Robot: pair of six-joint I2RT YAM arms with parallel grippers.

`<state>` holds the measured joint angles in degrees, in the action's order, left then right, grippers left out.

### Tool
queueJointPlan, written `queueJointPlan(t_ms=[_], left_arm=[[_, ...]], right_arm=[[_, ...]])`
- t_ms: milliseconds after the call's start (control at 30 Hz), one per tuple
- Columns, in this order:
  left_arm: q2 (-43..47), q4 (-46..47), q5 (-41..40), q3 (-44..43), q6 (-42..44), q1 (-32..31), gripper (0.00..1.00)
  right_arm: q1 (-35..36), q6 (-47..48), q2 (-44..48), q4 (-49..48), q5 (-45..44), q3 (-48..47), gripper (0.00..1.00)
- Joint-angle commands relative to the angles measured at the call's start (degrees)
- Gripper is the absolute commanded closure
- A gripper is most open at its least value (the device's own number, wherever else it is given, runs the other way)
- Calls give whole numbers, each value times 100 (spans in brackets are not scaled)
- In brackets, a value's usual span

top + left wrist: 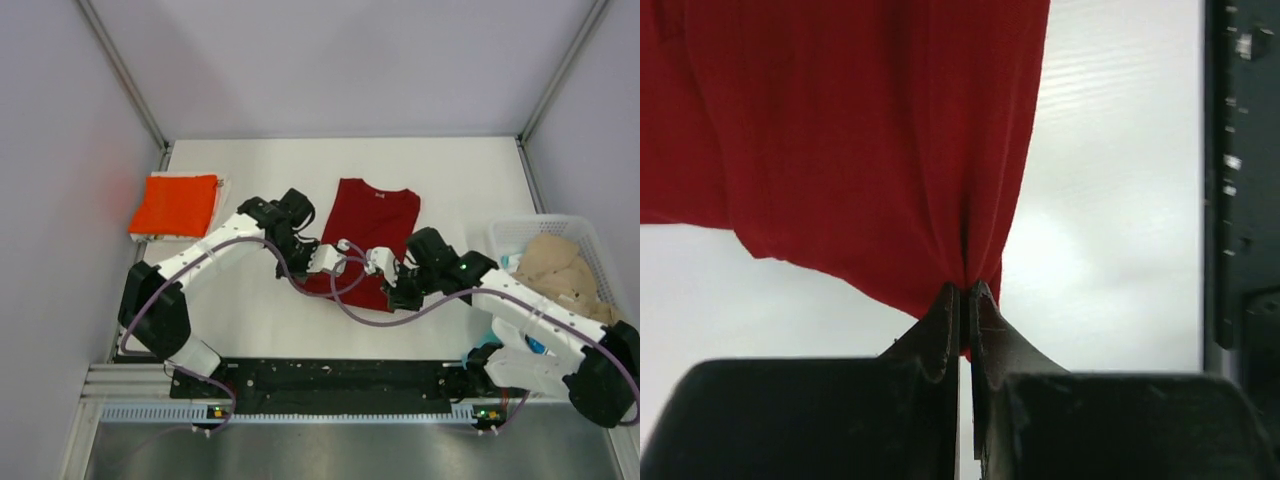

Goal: Fold and stack the t-shirts
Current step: Grab one side of the 2/3 rectangular tshirt with both arms, then fold the long partially folded tshirt into a neat square

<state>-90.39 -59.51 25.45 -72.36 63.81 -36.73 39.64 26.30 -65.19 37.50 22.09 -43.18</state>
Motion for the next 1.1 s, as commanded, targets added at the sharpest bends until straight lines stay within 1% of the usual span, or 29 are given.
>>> queueJointPlan(t_ms=[0, 100, 167, 267, 367, 467, 500, 533, 600, 667, 733, 800, 933, 1067], left_arm=[[381, -1799, 99, -208, -167, -27, 100], [653, -2397, 407, -384, -150, -27, 100], [733, -2705, 600, -690, -185, -18, 100], [733, -2847, 742, -1174, -377, 8, 100], [532, -2690, 707, -1657, -623, 87, 100], [163, -2277, 488, -2070, -957, 166, 100], [5, -2172, 478, -2220, -1063, 192, 100], [-188, -2084, 539, -2352, -1099, 245, 100], [-627, -2074, 741, -2712, -1125, 315, 100], [-1136, -2292, 1039, -3255, -1099, 429, 100], [-1603, -2652, 1400, -3766, -933, 509, 100], [-1867, -2838, 1628, -4075, -818, 500, 100], [-1833, -2847, 2199, -4120, -459, 500, 100], [-1614, -2847, 2745, -3839, -247, 491, 100]], right_arm=[[97, 393, 795, 811, 1339, -559, 100], [123, 437, 1209, 1137, 2043, -806, 100], [123, 367, 1455, 1181, 2229, -920, 100], [114, 191, 1562, 1172, 2107, -1052, 100], [-78, 60, 1325, 1146, 1958, -1131, 100], [-744, -239, 1009, 1024, 1695, -1105, 100], [-1165, -362, 912, 918, 1572, -1070, 100], [-1499, -476, 816, 804, 1510, -1018, 100], [-1940, -696, 666, 576, 1527, -973, 100], [-2021, -793, 578, 487, 1457, -1017, 100], [-2030, -759, 577, 487, 1631, -1061, 100], [-2021, -723, 682, 495, 1886, -1017, 100], [-2030, -548, 1121, 574, 2509, -842, 100], [-2021, -591, 1561, 619, 2871, -824, 100]])
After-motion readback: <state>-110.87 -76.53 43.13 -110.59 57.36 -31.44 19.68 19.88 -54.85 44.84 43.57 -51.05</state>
